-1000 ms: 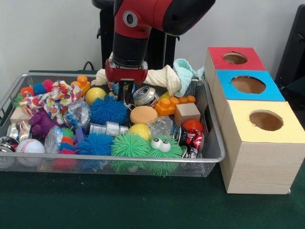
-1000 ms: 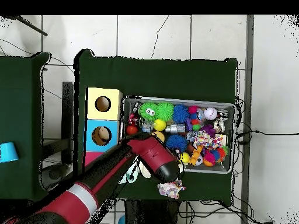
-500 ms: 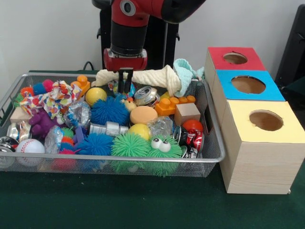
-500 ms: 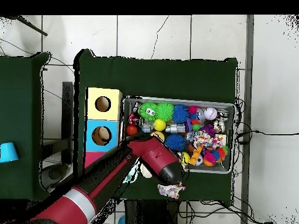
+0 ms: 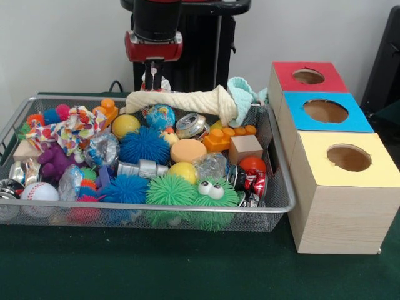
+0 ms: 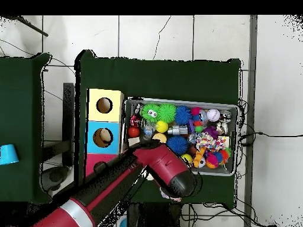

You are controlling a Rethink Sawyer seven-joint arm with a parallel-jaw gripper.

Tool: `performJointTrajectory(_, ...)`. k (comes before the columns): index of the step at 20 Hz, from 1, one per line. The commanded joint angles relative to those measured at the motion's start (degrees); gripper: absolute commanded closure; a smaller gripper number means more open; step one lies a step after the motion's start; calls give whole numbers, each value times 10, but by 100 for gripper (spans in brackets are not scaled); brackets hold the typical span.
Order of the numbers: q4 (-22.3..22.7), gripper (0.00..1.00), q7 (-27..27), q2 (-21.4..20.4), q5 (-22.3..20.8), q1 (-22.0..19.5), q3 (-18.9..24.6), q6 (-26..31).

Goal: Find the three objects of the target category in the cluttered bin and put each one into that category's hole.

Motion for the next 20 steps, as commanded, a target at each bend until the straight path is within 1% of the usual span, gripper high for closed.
performJointTrajectory(1, 19, 100, 98, 6, -4, -7, 47, -78)
performJointTrajectory(4, 13, 100, 97, 14, 20, -16, 65, -58)
performJointTrajectory(5, 13, 100, 92, 12, 35, -22, 72, -45)
performJointTrajectory(7, 20, 100, 61, -11, 80, -43, 91, -12)
performJointTrajectory(9, 35, 100, -22, -46, 153, -73, 114, 49)
performJointTrajectory(10, 37, 100, -52, -53, 172, -80, 118, 66)
performJointTrajectory(11, 34, 100, -67, -53, 181, -82, 119, 74)
performJointTrajectory(16, 31, 100, -79, -52, 198, -86, 119, 80)
performJointTrajectory(17, 36, 100, -99, -58, 212, -93, 125, 86)
performJointTrajectory(20, 42, 100, -125, -66, 230, -103, 135, 96)
